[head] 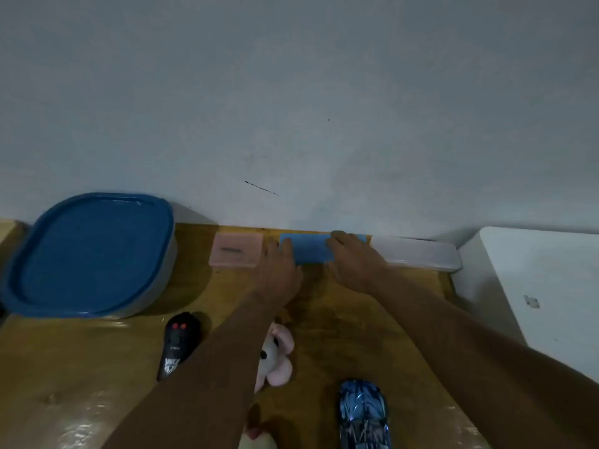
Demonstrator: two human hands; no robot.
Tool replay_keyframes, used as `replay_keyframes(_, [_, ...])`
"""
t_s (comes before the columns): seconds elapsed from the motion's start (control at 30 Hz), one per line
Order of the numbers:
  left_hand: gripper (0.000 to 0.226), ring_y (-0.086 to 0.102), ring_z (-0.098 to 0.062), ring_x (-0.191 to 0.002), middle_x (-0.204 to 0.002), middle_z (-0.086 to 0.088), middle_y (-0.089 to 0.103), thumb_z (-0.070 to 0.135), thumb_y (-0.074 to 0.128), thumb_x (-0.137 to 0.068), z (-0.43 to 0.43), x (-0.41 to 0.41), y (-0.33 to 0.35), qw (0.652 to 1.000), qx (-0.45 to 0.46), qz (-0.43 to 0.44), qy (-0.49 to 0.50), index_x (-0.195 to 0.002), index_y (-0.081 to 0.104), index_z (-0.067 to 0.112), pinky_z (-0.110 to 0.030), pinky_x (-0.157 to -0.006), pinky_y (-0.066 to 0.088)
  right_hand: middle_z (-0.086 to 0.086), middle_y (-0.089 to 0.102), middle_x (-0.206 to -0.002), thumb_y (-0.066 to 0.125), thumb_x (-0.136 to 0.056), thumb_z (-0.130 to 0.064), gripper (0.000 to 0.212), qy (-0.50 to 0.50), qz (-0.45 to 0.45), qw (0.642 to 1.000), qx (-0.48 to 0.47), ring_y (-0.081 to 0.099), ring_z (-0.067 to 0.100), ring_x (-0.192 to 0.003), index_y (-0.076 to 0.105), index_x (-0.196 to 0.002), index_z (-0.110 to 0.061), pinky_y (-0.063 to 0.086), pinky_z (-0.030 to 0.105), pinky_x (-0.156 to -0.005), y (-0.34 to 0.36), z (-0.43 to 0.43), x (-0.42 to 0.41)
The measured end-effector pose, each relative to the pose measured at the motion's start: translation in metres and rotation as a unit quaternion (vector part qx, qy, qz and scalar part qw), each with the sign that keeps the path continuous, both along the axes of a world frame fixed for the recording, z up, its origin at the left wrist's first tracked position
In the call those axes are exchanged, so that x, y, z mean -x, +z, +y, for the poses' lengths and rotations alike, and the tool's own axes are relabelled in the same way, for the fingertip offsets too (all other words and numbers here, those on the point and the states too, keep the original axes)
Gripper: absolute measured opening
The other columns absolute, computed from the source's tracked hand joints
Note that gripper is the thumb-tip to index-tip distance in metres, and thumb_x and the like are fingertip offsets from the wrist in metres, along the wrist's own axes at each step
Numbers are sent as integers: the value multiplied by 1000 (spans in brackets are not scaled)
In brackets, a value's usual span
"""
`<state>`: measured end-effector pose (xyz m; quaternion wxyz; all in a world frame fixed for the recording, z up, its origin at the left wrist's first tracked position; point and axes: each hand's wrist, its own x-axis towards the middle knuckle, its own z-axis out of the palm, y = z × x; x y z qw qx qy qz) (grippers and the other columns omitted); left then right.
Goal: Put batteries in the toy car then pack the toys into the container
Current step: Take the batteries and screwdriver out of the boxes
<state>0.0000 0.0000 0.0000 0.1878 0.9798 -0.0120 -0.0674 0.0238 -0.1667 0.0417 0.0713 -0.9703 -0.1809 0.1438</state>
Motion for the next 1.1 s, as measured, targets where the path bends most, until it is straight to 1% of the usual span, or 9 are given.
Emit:
replay_keyframes(0.13, [67,43,-30,-128,-145,-18,32,31,55,-95,-3,-4,-9,999,20,13,25,-148,21,8,-41,-101,47,15,28,-153,48,-96,-25,51,9,8,1000,13,29,30,-139,34,-141,-6,29,42,-114,-10,-2,-7])
replay_keyframes(0.23, [72,42,-30,-129,-144,-17,34,32,56,-95,-9,-5,-15,997,41,12,57,-150,17,6,-40,-102,44,15,32,-151,49,-95,-23,52,14,-10,1000,14,29,29,-138,35,-141,-5,29,40,-114,-21,-4,-10])
replay_keyframes(0.33, [76,39,-31,-133,-146,-17,34,31,58,-94,-15,-6,-21,991,86,4,101,-151,15,4,-41,-107,39,16,37,-146,50,-93,-19,50,18,-40,999,22,34,30,-134,38,-139,-3,31,39,-112,-26,-2,-12])
replay_keyframes(0.5, [75,43,-36,-127,-140,-22,42,31,66,-90,-24,-6,-33,979,124,-35,157,-147,28,0,-44,-104,40,19,45,-136,51,-94,-22,47,38,-77,992,90,44,32,-123,40,-134,-1,44,40,-98,-33,7,-14])
replay_keyframes(0.63, [73,46,-34,-122,-136,-19,45,35,68,-88,-25,-5,-37,969,155,-44,187,-144,35,3,-42,-99,42,22,48,-130,45,-96,-19,45,82,-85,982,145,48,35,-116,36,-135,2,49,42,-86,-28,7,-20])
replay_keyframes(0.73, [71,47,-32,-120,-133,-16,46,35,70,-86,-26,-5,-38,961,177,-44,209,-142,37,6,-41,-97,42,28,48,-129,39,-98,-12,49,142,-108,965,193,52,39,-113,26,-141,7,49,43,-84,-22,10,-22])
replay_keyframes(0.8, [69,49,-33,-117,-131,-16,47,33,72,-85,-27,-8,-38,957,182,-44,220,-140,39,6,-43,-95,43,30,49,-127,35,-99,-7,45,179,-126,953,211,53,40,-111,27,-139,11,48,42,-83,-17,13,-22])
replay_keyframes(0.93, [68,51,-32,-116,-130,-15,48,32,72,-84,-29,-10,-40,956,178,-44,230,-138,41,7,-44,-93,46,37,43,-132,30,-101,-6,47,206,-122,942,234,49,46,-117,19,-141,15,47,46,-89,-8,16,-21])
replay_keyframes(1.1, [64,52,-30,-115,-129,-13,49,32,71,-85,-30,-10,-36,951,183,-46,243,-136,42,8,-42,-91,46,34,48,-129,31,-102,-9,47,226,-117,940,228,54,44,-113,22,-140,16,47,46,-89,-4,17,-25])
